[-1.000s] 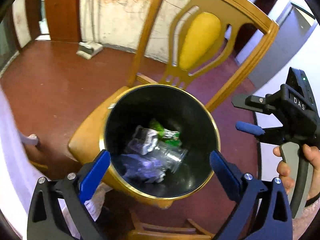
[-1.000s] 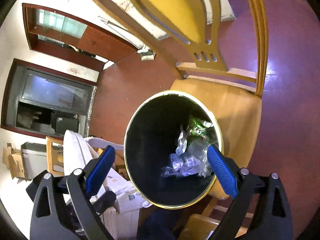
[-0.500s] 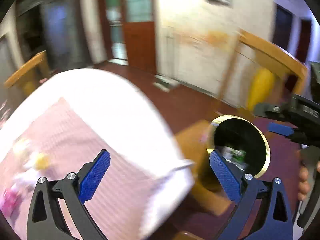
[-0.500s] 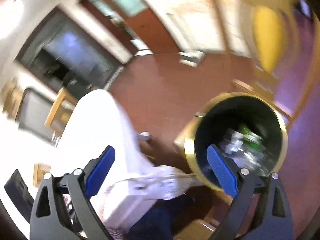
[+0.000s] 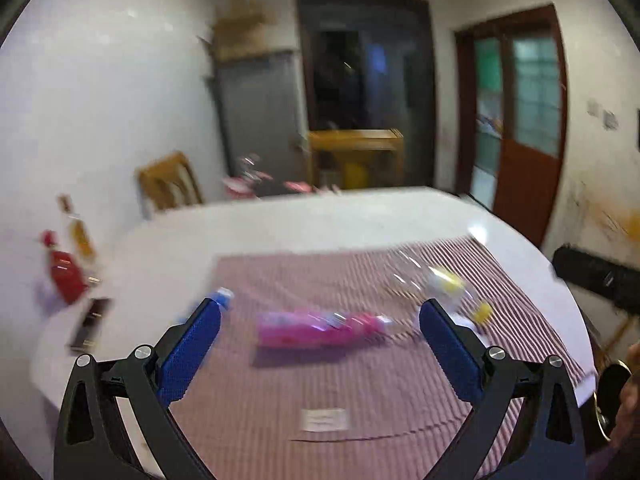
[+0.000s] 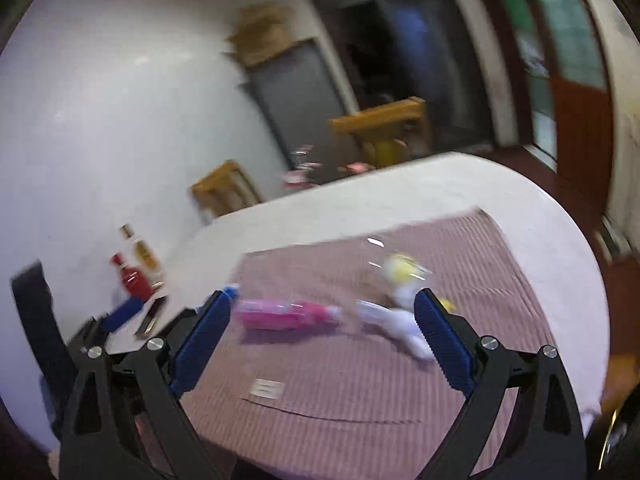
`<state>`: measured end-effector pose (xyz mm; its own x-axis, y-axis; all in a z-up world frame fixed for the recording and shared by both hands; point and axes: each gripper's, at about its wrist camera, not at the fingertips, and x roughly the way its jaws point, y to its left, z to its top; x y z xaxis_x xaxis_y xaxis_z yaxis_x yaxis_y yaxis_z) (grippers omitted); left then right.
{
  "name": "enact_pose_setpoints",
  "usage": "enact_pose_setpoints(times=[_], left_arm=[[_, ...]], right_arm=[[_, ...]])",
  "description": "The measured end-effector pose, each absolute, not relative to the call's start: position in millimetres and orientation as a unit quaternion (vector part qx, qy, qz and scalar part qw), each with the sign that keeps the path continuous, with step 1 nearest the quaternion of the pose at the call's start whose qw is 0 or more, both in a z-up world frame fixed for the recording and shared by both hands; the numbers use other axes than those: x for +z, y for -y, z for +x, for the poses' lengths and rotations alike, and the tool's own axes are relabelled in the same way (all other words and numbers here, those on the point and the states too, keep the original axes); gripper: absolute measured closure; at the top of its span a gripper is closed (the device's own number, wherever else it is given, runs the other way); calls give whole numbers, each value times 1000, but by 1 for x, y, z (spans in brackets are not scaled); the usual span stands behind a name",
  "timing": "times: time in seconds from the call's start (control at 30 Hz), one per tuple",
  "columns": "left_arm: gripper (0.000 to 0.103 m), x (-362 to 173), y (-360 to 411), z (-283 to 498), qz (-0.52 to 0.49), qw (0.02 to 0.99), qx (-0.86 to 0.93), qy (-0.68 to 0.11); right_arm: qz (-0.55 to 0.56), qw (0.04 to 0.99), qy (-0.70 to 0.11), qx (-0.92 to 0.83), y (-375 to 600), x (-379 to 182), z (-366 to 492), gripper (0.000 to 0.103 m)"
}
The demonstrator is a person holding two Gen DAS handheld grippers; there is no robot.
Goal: Collect trash
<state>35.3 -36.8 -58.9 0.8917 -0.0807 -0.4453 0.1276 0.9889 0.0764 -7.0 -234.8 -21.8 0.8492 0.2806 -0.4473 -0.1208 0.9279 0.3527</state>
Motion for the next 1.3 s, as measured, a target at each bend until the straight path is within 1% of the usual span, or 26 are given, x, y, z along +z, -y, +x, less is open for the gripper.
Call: enact_pose_setpoints(times=[0.07,0.17,0.27,0.4,0.63,1.3], left_arm=[[6,-40,18,20,24,980,-29,-195],[6,-23,-9,6,-5,985,-15,-170],[6,-17,-6,-6,-3,987,-9,-160],[6,-15,-11,-15,-4,988,-5,-157],[6,-15,-9,-14,3,986,-5,-164],[6,-38,-8,25,19,977,-4,-211]], right_arm=[[136,956,-236,109,219,-12,-13,10],[101,963,-226,103,201,-7,-19,9],[72,967,-225,94,190,-6,-20,9],[73,967,-227,95,186,-5,-21,9],[76,964,-236,99,183,-11,-13,9],[94,941,-307,110,183,-50,26,9]])
